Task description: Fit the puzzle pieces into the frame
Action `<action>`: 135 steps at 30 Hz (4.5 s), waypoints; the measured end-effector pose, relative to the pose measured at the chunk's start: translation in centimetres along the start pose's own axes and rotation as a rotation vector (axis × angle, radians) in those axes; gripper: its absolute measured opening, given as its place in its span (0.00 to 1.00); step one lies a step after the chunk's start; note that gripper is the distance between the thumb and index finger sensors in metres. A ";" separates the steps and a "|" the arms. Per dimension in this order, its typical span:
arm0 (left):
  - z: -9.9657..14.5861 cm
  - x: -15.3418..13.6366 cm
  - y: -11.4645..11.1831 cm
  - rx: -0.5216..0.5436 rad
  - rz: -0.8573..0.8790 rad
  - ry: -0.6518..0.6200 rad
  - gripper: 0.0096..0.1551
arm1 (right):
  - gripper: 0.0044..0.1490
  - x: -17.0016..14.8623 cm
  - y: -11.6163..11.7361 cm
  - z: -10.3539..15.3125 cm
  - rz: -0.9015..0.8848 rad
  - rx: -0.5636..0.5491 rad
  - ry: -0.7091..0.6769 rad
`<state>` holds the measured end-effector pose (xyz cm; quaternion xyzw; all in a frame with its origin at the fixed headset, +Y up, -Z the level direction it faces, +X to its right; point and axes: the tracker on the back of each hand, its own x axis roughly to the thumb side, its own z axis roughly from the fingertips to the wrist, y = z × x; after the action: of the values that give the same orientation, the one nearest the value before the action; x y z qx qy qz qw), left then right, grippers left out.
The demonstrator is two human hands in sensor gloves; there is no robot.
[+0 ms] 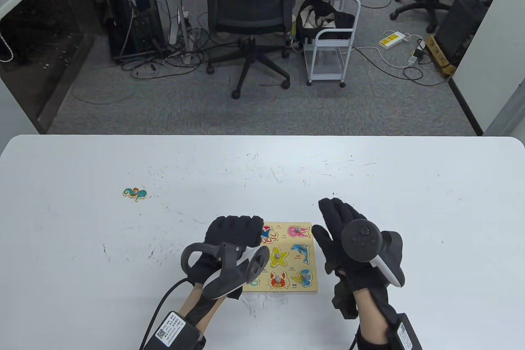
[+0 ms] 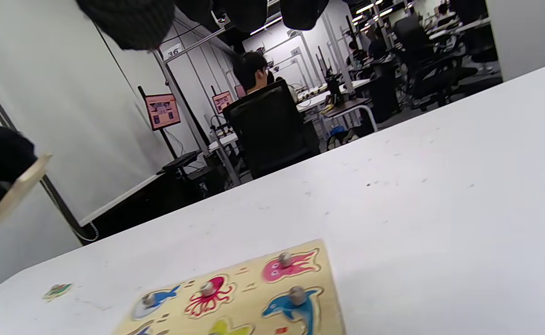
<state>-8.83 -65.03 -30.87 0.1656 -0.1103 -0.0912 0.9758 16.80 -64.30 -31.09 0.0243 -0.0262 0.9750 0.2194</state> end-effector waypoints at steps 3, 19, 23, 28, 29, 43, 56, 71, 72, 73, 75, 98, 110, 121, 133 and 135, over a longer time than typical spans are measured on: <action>-1.0 -0.3 -0.7 -0.054 -0.028 0.003 0.26 | 0.42 -0.5 -0.3 0.0 0.020 -0.020 0.030; -3.7 0.2 -8.1 -0.293 -0.174 -0.001 0.26 | 0.41 -1.1 -0.6 -0.1 -0.020 0.002 0.045; -3.3 0.5 -9.6 -0.323 -0.205 -0.021 0.26 | 0.41 -1.2 -0.6 -0.1 -0.023 0.009 0.042; -2.9 0.9 -10.8 -0.355 -0.216 -0.037 0.26 | 0.41 -1.1 -0.5 -0.2 -0.021 0.014 0.037; -2.8 1.0 -10.9 -0.362 -0.222 -0.041 0.26 | 0.41 -1.1 -0.5 -0.2 -0.018 0.016 0.036; -2.4 1.5 -11.8 -0.391 -0.245 -0.062 0.25 | 0.41 -1.0 -0.3 -0.3 -0.017 0.030 0.027; -2.1 1.5 -11.6 -0.387 -0.247 -0.063 0.26 | 0.40 -1.0 -0.2 -0.3 -0.014 0.039 0.025; -4.7 -7.3 -6.8 -0.404 -0.334 0.165 0.33 | 0.40 -0.9 -0.3 -0.3 -0.009 0.040 0.026; -4.9 -8.7 -6.4 -0.409 -0.321 0.209 0.34 | 0.40 -1.0 -0.3 -0.3 -0.012 0.041 0.026; -5.1 -9.4 -6.4 -0.415 -0.311 0.231 0.34 | 0.40 -1.0 -0.3 -0.3 -0.012 0.041 0.028; -5.6 -11.8 -6.6 -0.436 -0.283 0.305 0.35 | 0.39 -1.0 -0.3 -0.3 -0.007 0.041 0.037; -9.1 -25.0 -18.3 -0.557 -0.212 0.673 0.37 | 0.39 -1.5 0.3 -0.9 0.073 0.076 0.128; -10.4 -25.6 -22.4 -0.593 -0.227 0.692 0.30 | 0.39 -1.5 0.5 -0.8 0.096 0.072 0.146; -10.4 -25.4 -23.3 -0.595 -0.306 0.674 0.25 | 0.39 -1.3 0.6 -0.8 0.109 0.073 0.142; -9.9 -22.5 -18.7 -0.443 -0.310 0.537 0.24 | 0.39 -1.5 0.8 -0.9 0.077 0.083 0.132; -9.7 -21.3 -17.0 -0.403 -0.289 0.499 0.24 | 0.38 -1.4 0.8 -0.9 0.084 0.084 0.126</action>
<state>-29.32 -73.33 -49.57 0.0010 0.1765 -0.2051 0.9627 17.71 -65.61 -32.11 -0.0292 0.0278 0.9831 0.1784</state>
